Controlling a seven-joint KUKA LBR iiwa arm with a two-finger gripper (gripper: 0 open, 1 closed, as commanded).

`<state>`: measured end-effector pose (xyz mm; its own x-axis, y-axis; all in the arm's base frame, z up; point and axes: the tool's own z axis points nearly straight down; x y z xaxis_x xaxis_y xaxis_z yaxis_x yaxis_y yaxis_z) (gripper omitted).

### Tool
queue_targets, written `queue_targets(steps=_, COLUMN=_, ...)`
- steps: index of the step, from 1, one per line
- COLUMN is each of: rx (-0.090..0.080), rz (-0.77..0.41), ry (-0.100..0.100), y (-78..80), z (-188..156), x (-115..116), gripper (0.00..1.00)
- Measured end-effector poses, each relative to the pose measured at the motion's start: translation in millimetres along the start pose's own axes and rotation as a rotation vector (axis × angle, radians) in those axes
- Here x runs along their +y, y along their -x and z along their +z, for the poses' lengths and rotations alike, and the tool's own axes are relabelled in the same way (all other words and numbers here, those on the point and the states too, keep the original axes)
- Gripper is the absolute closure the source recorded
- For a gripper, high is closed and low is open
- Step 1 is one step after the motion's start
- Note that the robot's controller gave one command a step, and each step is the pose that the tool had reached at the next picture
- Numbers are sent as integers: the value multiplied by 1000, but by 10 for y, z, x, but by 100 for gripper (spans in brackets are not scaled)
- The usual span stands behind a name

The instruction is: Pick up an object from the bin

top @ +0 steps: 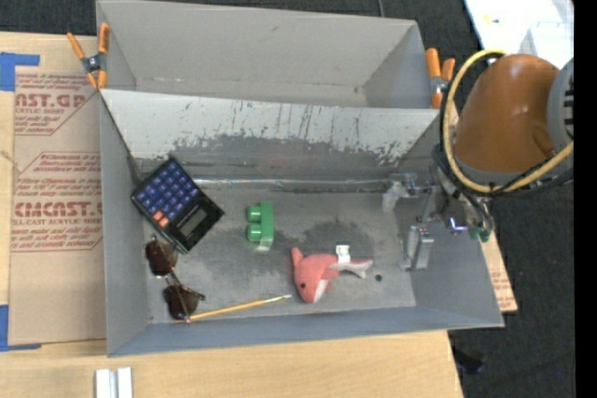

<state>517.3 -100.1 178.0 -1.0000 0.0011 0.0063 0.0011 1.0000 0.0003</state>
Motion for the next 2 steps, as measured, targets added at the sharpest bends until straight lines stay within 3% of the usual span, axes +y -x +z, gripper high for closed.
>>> queue_targets(steps=1, rx=-8, rz=-2, ry=-1, y=17, z=-45, x=5, gripper=0)
queue_targets(steps=2, rx=-8, rz=-181, ry=-2, y=-170, z=513, x=391, gripper=0)
